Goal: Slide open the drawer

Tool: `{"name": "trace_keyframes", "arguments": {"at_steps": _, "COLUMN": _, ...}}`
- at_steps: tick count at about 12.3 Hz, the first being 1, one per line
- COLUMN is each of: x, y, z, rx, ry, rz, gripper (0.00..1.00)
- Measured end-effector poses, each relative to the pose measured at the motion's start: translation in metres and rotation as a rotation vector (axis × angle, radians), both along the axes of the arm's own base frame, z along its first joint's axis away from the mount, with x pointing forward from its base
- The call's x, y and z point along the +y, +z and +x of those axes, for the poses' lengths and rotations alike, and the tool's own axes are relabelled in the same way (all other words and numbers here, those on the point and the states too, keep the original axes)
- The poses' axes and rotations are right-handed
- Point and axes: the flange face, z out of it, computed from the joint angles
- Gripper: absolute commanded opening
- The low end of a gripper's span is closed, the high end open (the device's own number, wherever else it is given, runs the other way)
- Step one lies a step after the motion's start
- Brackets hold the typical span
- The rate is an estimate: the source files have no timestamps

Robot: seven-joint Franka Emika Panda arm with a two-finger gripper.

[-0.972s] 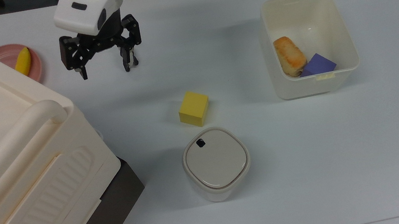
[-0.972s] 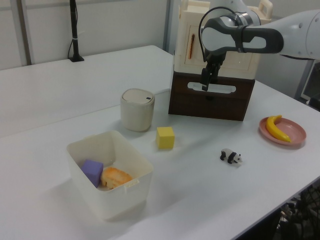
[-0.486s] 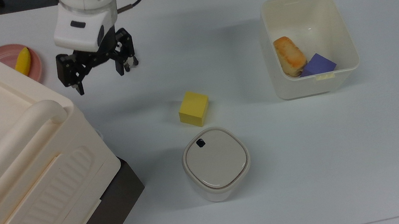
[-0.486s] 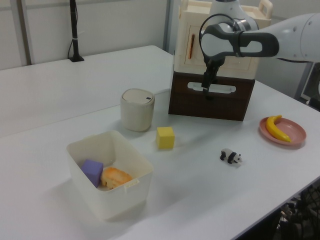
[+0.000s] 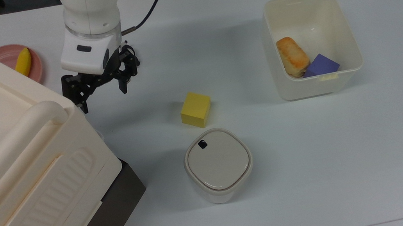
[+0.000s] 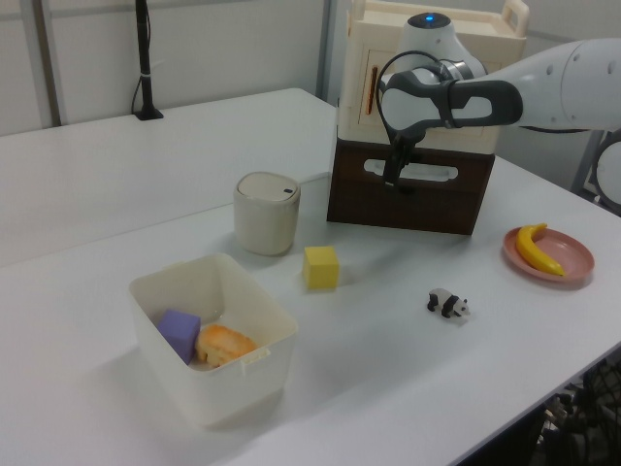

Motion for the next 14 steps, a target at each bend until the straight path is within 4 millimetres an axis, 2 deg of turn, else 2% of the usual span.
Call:
{"name": "trace_keyframes", "arguments": {"at_steps": 3, "x": -0.01, "y": -0.001, "z": 0.002, "rx": -0.017, "ry": -0.004, "rz": -0.003, "gripper": 1.0}}
{"name": "trace_keyframes", "arguments": {"at_steps": 11, "x": -0.021, "y": -0.02, "z": 0.01, "rx": -0.026, "ry": 0.027, "rz": -0.014, "gripper": 1.0}}
{"name": "trace_keyframes", "arguments": {"at_steps": 14, "x": -0.024, "y": -0.021, "z": 0.012, "rx": -0.041, "ry": 0.031, "rz": -0.016, "gripper": 1.0}}
